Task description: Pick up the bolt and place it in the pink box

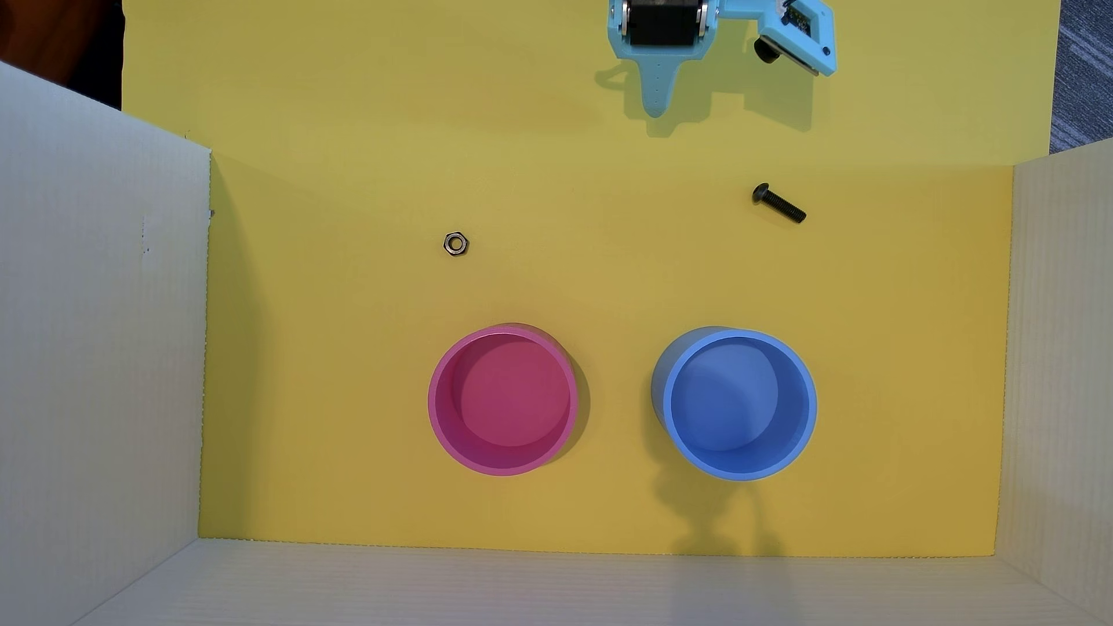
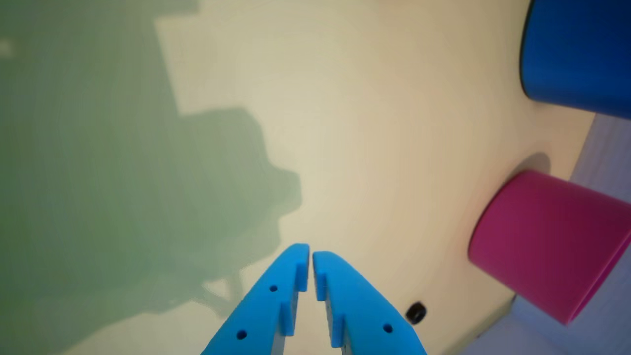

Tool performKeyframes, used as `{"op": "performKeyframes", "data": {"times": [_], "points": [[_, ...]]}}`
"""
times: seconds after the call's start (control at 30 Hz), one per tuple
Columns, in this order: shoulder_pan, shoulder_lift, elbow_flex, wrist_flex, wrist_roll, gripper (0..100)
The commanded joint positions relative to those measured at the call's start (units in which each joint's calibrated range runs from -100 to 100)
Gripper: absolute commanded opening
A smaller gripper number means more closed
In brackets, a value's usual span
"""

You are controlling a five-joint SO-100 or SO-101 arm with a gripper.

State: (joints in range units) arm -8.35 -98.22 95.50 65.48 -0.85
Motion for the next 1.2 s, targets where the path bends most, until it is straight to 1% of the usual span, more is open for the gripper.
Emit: {"op": "performKeyframes", "data": {"times": [0.0,0.17,0.3,0.4,0.63,0.87,1.0,1.17], "points": [[-1.81,0.07,-0.74,-0.23,0.26,1],[-4.23,0.07,-2.19,-0.66,-0.32,1],[-5.93,0.07,-4.36,-4.95,-0.21,1],[-7.40,0.07,-5.63,-6.24,-0.27,1],[-10.19,0.91,-12.68,-4.52,-0.27,2],[-10.27,1.42,-26.97,-0.75,-0.27,2],[-10.27,9.50,-31.68,3.63,-0.42,2],[-10.34,28.69,-42.26,7.23,-4.33,2]]}}
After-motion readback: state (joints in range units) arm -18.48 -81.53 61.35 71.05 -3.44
